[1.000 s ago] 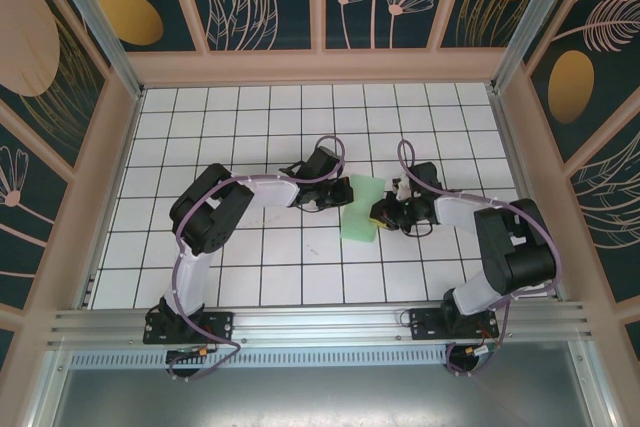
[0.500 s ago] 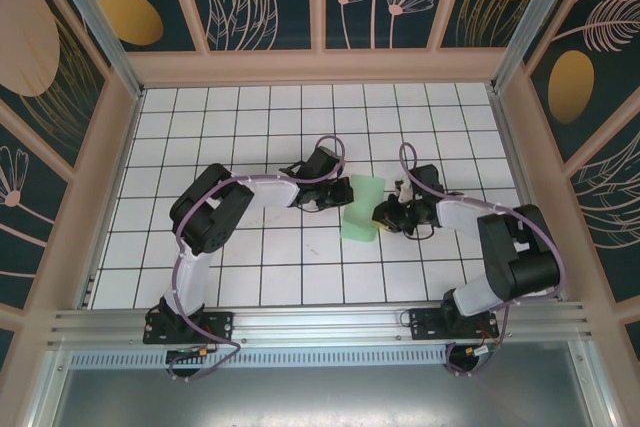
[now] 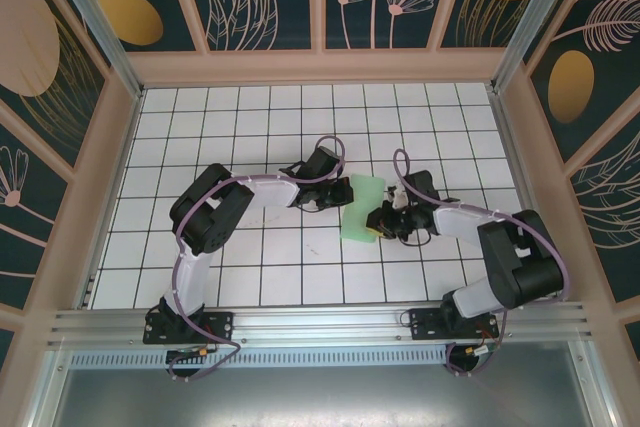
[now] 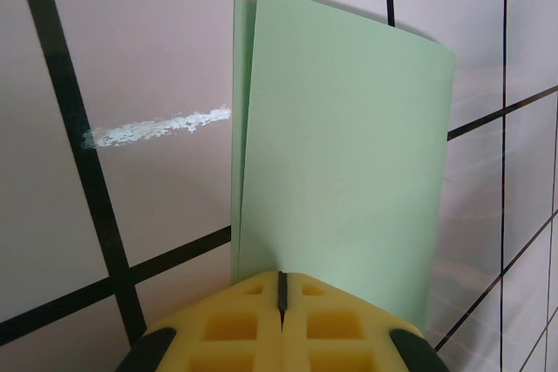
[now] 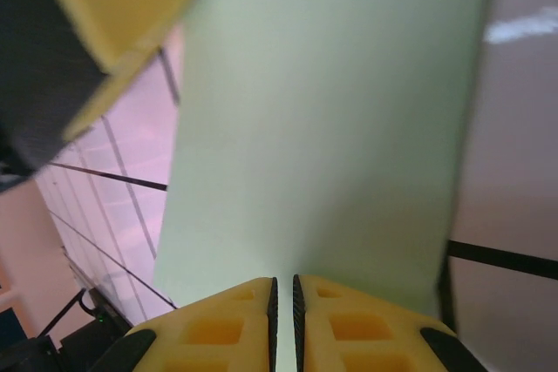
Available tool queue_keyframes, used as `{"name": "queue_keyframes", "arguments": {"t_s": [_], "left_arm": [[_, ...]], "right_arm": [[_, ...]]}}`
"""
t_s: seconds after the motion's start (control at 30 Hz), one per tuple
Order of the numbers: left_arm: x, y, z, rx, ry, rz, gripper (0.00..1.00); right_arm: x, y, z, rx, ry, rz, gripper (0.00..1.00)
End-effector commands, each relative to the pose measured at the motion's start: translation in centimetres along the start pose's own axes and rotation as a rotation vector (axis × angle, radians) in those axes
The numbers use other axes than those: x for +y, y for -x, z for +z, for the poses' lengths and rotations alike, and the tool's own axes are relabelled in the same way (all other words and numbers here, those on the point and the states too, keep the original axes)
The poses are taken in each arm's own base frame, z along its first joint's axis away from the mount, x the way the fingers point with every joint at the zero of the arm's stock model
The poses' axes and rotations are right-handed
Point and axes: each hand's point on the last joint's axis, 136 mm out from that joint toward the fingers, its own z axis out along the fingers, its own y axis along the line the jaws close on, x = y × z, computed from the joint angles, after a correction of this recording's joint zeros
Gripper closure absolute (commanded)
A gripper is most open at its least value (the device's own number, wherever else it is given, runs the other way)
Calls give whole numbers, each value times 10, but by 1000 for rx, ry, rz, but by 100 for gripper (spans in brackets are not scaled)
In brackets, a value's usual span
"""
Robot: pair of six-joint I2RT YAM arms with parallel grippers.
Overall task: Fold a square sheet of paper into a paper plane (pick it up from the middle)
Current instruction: Fold the square sheet of paper in half at the center of the table.
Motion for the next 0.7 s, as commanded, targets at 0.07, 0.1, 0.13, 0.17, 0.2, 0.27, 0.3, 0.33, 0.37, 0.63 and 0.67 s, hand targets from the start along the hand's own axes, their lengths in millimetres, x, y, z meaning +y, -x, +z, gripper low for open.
{"name": "queue_keyframes", "arguments": {"t_s": [0.07, 0.1, 0.13, 0.17, 0.2, 0.27, 0.3, 0.33, 0.37, 0.63, 0.67], "left_arm": [[46, -38, 14, 121, 137, -33, 97], [47, -38, 14, 121, 139, -33, 97], [46, -38, 13, 120, 138, -32, 97], [46, -38, 13, 120, 139, -32, 97], [46, -39, 13, 122, 138, -34, 97], [46, -39, 13, 121, 138, -33, 97], [47, -39, 13, 122, 140, -33, 97], [47, -40, 13, 123, 140, -33, 97], [47, -40, 13, 124, 139, -33, 97], [46, -39, 13, 125, 136, -30, 97], [46, -40, 13, 125, 136, -30, 97]], "right_arm": [[-29, -12, 13, 30, -61, 56, 83], [-30, -13, 13, 31, -67, 57, 83], [-31, -13, 12, 27, -71, 57, 83], [-28, -12, 10, 20, -68, 51, 83], [-25, -10, 7, 14, -70, 45, 83], [-15, -4, 0, -11, -65, 27, 83], [-8, -1, -4, -22, -50, 15, 83], [-1, 1, -8, -31, -32, 3, 83], [7, 1, -11, -36, -10, -6, 82], [11, -16, -8, 3, 41, 3, 82], [6, -20, -6, 10, 30, 12, 82]]}}
